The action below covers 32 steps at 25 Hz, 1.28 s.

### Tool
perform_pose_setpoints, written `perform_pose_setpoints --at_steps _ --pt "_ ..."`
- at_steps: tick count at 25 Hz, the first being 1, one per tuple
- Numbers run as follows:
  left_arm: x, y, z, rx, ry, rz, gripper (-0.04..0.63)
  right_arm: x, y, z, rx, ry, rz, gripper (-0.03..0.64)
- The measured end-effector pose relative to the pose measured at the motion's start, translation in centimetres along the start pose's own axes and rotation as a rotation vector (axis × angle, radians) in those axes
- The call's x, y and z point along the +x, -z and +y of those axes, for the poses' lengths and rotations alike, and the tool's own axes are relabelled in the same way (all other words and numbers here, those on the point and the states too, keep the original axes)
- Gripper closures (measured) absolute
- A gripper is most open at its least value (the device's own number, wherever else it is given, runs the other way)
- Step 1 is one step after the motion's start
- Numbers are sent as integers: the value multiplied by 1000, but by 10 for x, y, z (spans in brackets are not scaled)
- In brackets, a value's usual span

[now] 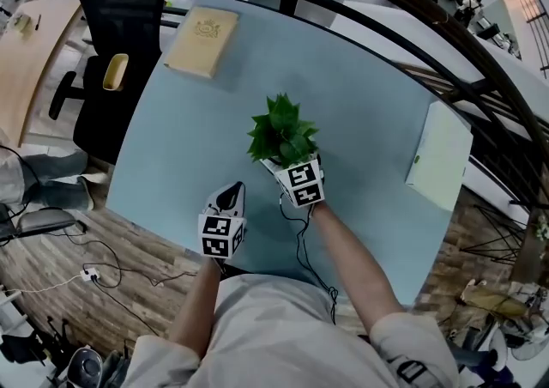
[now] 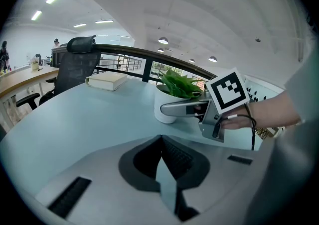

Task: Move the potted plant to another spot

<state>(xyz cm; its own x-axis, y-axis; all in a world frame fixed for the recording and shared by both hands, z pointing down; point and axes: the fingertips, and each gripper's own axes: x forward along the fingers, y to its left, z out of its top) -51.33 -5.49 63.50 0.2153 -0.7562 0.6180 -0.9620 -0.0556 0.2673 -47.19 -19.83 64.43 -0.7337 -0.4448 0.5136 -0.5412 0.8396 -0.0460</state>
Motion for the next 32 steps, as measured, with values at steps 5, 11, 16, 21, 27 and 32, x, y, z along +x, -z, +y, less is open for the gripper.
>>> perform_pose_setpoints --at_steps 5,11,16,21,27,32 --pt "1 2 -5 -1 3 6 584 -5 6 -1 36 -16 11 74" --pt "4 3 -16 -15 15 8 584 -24 20 -3 98 -17 28 64" --pt "10 7 -29 -31 32 17 584 -49 38 -7 117 3 40 67" --pt "20 0 -41 -16 46 33 584 -73 55 -20 103 59 87 233" --pt "35 -2 -72 24 86 48 584 -126 80 -46 147 193 107 612" --pt "47 -1 -115 54 130 61 584 -171 98 -55 157 194 112 612"
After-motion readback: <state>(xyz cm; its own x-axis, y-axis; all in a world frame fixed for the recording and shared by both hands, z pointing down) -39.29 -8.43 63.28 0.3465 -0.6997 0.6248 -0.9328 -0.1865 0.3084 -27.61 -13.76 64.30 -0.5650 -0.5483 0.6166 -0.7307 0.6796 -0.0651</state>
